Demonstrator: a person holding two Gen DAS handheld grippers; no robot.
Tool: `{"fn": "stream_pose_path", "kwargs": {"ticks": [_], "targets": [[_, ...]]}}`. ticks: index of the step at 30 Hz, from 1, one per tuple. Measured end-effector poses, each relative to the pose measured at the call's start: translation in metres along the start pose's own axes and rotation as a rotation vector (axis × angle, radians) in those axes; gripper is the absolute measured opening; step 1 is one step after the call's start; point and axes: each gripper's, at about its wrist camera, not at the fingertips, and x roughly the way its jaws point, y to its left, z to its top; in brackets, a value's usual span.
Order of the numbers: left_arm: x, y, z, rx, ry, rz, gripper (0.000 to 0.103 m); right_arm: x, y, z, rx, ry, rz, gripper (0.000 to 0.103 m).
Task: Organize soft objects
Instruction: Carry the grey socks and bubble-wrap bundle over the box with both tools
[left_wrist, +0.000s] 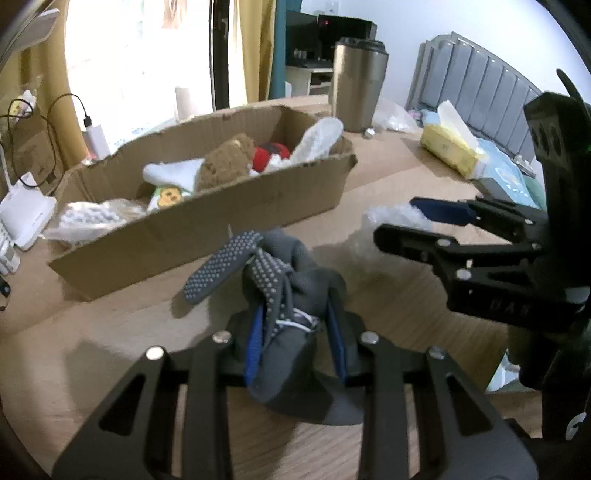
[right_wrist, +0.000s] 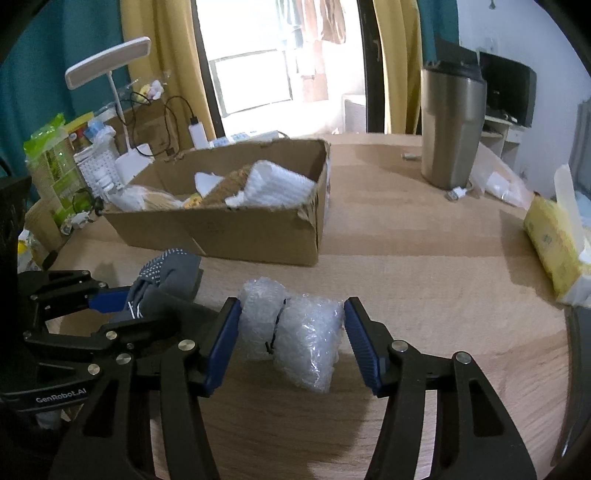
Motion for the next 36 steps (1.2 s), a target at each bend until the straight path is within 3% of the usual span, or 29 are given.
{"fn": "stream_pose_path", "kwargs": {"ticks": [36], "targets": [[-0.077,0.054,0.04,-0.116,-0.253,0.059,0.032,-0.032,0.016,0.05,-0.069,-0.13,-0.004,0.06]]}}
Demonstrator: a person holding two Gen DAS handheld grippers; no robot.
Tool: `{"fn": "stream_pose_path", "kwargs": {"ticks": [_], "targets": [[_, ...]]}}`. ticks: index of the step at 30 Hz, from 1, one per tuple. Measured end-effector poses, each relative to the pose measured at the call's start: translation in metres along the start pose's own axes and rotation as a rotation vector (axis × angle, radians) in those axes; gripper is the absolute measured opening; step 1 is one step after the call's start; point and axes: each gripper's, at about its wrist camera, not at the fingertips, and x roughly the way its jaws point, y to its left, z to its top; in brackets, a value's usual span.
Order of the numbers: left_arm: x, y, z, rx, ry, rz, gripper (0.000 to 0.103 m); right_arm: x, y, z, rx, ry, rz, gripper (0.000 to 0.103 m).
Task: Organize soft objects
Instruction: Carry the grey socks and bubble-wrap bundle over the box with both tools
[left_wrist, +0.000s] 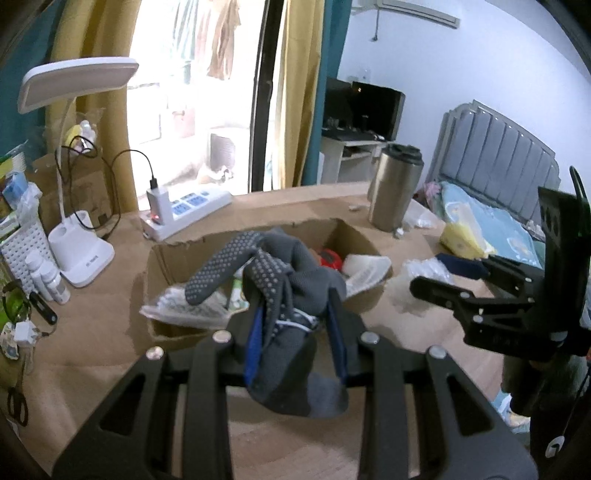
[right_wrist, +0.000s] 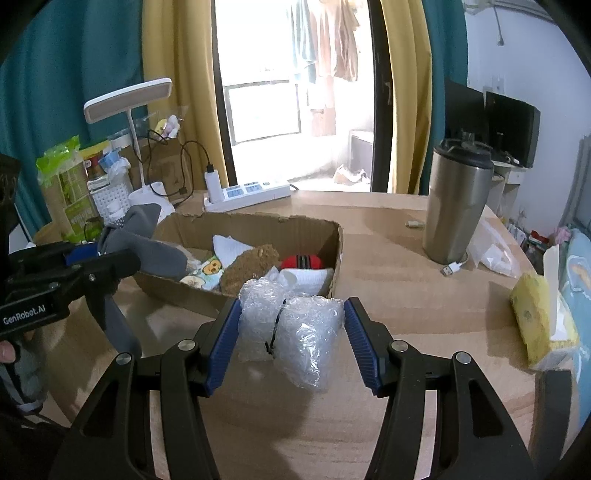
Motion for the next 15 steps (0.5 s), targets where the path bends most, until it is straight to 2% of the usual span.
{"fn": "stream_pose_path", "kwargs": {"ticks": [15], "targets": [[0.0,0.016,0.02,-0.034,-0.061,0.024,0.032,0.004,-0.004,0.023,-0.017,-0.039,0.006,0.06]]}}
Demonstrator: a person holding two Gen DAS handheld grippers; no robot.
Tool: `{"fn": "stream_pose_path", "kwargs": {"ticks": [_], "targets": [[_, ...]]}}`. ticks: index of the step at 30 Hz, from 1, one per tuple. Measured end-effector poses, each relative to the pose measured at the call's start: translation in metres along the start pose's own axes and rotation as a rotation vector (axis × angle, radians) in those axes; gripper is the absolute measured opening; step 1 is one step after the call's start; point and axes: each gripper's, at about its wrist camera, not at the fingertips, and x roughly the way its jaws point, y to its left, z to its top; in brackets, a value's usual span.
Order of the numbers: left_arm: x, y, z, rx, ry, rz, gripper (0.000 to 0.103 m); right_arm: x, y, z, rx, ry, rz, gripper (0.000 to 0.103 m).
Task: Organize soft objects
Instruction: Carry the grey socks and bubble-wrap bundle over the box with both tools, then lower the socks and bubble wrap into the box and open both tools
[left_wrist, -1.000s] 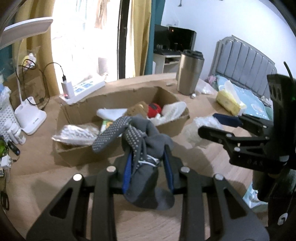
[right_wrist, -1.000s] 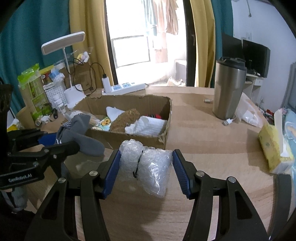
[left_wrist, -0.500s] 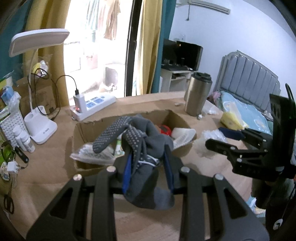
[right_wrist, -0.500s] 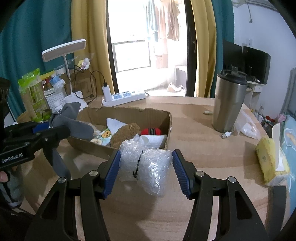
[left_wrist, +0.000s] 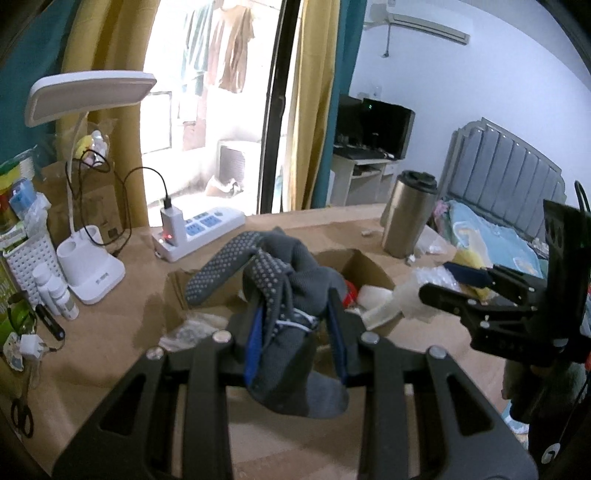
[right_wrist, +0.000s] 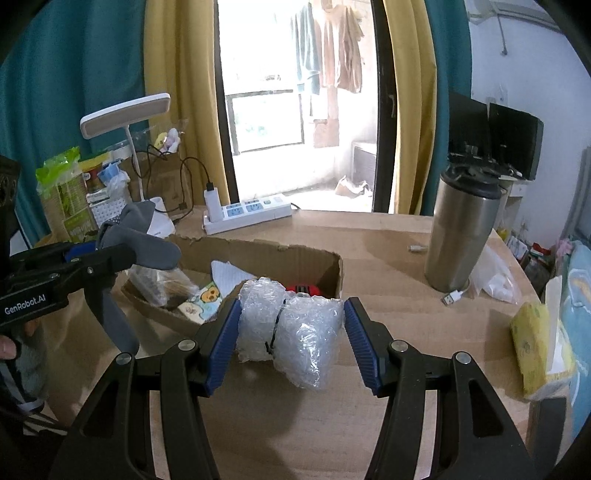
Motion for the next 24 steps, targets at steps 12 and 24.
{"fn": "stream_pose_path", "kwargs": {"ticks": [12,24], "targets": [[0.006,0.009,0.013,-0.027,-0.037,0.01,0.033,0.012,-0.002,0.016,-0.015,-0.015,0.014,0.06],[0.022,0.015,0.026,-0.042,-0.06,0.014,0.033,0.023,-0.005,0.027,-0.014,-0.038,0.033,0.06]]}}
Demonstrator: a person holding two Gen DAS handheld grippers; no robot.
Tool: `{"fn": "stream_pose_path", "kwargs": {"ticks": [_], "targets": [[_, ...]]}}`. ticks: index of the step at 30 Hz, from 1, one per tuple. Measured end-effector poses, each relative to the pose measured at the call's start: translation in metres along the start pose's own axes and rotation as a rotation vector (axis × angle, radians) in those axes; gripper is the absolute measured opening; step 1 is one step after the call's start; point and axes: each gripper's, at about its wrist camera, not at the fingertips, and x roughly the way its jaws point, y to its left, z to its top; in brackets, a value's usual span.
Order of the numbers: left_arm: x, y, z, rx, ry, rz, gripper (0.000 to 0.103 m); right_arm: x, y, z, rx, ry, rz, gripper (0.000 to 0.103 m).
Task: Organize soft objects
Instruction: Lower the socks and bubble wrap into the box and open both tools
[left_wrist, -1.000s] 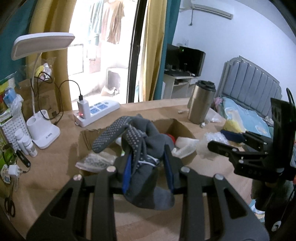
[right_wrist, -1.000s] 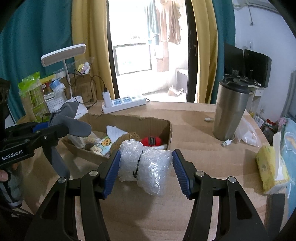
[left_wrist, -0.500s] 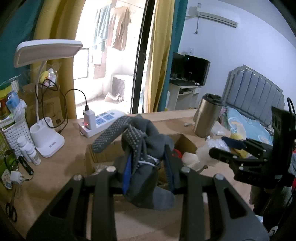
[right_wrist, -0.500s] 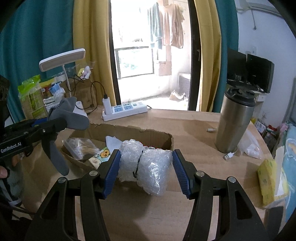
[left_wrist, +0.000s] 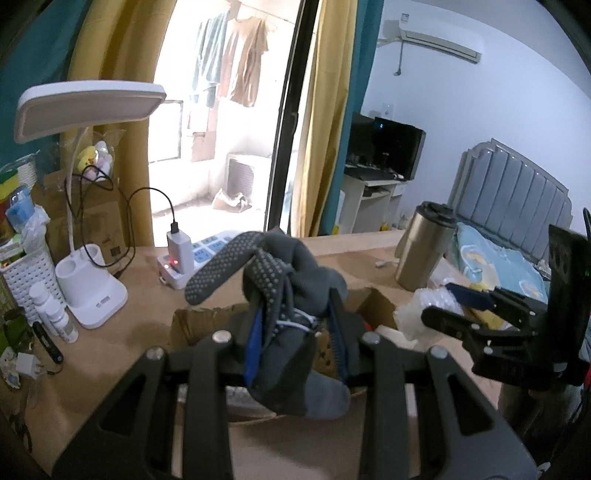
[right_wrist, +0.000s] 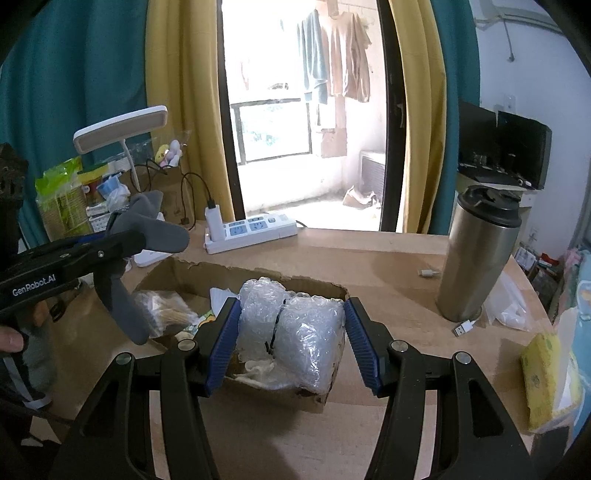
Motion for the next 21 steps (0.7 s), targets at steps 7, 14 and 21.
{"fn": "stream_pose_path", "kwargs": {"ticks": [7,14,21], "targets": [[0.021,0.003,-0.003,-0.019,0.032,0.004,0.033,0.013,-0.005,0.001,0.008,0.013,0.008,0.06],[0.045,0.005,-0.014,-0.029,0.095,0.005,0.034,0.033,-0.007,-0.001,0.019,0.042,0.024,0.06],[0.07,0.007,-0.025,-0.041,0.159,0.001,0.034,0.054,-0.003,-0.013,-0.029,0.085,0.021,0.06]]}}
